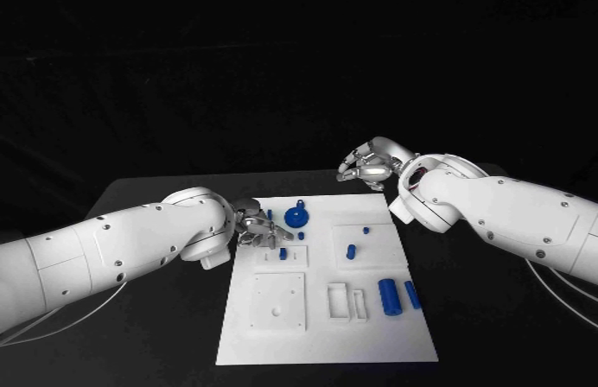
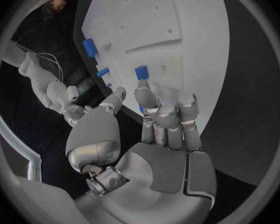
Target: Assemble the parts on the task board
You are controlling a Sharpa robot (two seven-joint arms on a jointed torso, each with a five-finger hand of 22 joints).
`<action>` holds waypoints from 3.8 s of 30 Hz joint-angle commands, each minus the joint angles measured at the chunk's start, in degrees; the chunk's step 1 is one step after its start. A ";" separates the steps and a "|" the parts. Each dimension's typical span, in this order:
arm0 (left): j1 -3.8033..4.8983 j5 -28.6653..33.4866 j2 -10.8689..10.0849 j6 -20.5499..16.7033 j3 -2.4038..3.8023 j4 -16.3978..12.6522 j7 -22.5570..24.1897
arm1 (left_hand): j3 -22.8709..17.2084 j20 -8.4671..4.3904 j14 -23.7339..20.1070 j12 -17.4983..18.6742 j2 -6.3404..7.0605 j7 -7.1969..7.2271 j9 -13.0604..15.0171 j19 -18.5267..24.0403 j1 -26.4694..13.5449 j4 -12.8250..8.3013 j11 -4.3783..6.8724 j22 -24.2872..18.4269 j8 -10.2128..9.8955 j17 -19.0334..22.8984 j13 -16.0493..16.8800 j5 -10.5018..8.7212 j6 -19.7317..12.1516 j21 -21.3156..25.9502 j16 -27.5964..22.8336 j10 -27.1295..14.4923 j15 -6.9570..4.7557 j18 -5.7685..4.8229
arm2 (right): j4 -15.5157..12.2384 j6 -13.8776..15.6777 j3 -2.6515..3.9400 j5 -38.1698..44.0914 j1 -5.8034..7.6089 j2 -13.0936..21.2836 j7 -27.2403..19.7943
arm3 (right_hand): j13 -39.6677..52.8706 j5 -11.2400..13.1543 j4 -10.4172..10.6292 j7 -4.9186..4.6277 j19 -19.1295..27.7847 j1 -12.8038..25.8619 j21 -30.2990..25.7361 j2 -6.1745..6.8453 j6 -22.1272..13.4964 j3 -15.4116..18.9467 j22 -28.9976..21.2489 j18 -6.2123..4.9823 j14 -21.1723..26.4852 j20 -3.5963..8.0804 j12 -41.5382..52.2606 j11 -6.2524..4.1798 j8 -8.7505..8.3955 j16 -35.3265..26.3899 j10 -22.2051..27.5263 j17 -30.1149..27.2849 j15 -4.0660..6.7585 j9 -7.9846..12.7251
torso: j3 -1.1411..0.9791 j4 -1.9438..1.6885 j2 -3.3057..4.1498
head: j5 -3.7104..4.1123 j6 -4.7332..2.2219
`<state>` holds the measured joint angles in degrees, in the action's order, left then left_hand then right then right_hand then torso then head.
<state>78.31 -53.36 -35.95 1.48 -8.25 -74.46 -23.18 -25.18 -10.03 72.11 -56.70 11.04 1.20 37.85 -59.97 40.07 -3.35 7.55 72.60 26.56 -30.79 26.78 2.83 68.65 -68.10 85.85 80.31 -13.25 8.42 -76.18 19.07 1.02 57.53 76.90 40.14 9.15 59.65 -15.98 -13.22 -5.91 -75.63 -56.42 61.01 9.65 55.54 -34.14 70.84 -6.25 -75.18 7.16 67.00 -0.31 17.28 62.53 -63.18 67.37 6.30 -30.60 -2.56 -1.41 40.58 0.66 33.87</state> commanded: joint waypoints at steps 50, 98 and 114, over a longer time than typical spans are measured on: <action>2.84 5.78 10.14 7.00 1.51 26.73 6.80 | -3.24 -2.22 -8.36 14.20 1.21 -6.60 -1.25 8.63 2.87 1.76 -6.60 -4.98 -3.45 6.17 -7.49 -0.01 -17.19 11.49 -13.74 -9.91 6.33 -4.46 | 1.99 -1.13 0.04 -1.14 -0.01 -0.69 -1.20 | -0.13 -0.54 0.07 -0.70 0.16 1.07 -0.54 -0.24 -1.21 0.75 -0.07 -8.75 0.25 -0.29 -0.29 0.45 -0.95 -0.46 0.68 0.06 -0.23 0.00 | -0.04 0.01 0.14 | 0.10 -1.14; -0.64 10.00 15.04 11.46 1.50 34.91 7.41 | 2.24 -1.97 -10.09 14.03 -2.08 -6.92 -1.36 10.33 2.57 1.53 -6.92 -4.03 -3.21 5.40 -6.97 -0.01 -18.75 11.76 -13.12 -11.21 6.64 -4.28 | 1.88 -0.90 0.05 -2.06 0.00 -1.06 -1.60 | -0.39 -0.61 0.15 -0.86 0.71 1.20 -1.21 -0.35 -1.60 0.67 -0.31 -8.75 0.61 -0.56 -0.59 0.61 -1.24 -1.19 0.94 -0.29 -0.38 -0.06 | -0.06 0.07 0.12 | 0.50 -0.50; -0.70 10.00 15.45 12.33 1.50 35.03 7.32 | 4.44 -2.01 -9.80 13.85 -6.22 -6.72 -1.78 9.94 6.40 -2.45 -6.73 -3.61 -2.69 5.15 -6.81 0.12 -18.07 11.75 -12.75 -11.14 6.46 -4.38 | 1.88 -1.03 0.05 -1.88 0.00 -1.09 -1.29 | -0.42 -0.62 0.12 -0.86 0.72 1.17 -1.25 -0.37 -1.59 0.67 -0.33 -8.75 0.59 -0.59 -0.61 0.61 -1.24 -1.24 0.94 -0.32 -0.38 -0.08 | -0.05 0.05 0.12 | 0.57 -0.50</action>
<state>77.94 -43.55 -20.73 11.95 -6.64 -39.23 -15.92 -20.75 -6.45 62.24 -42.80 5.34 -5.51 36.16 -50.05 46.52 -5.55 0.71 68.93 23.63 -25.58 19.89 3.04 50.27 -56.56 72.81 69.40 -6.65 4.88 -74.26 18.65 1.03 55.56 76.91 39.11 8.12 59.31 -16.20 -13.07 -6.34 -75.22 -55.73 59.89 9.43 54.08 -33.66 70.56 -6.27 -74.88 6.75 66.71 0.31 16.28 61.57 -62.56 67.13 5.99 -30.63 -2.62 -1.34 40.69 1.22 33.36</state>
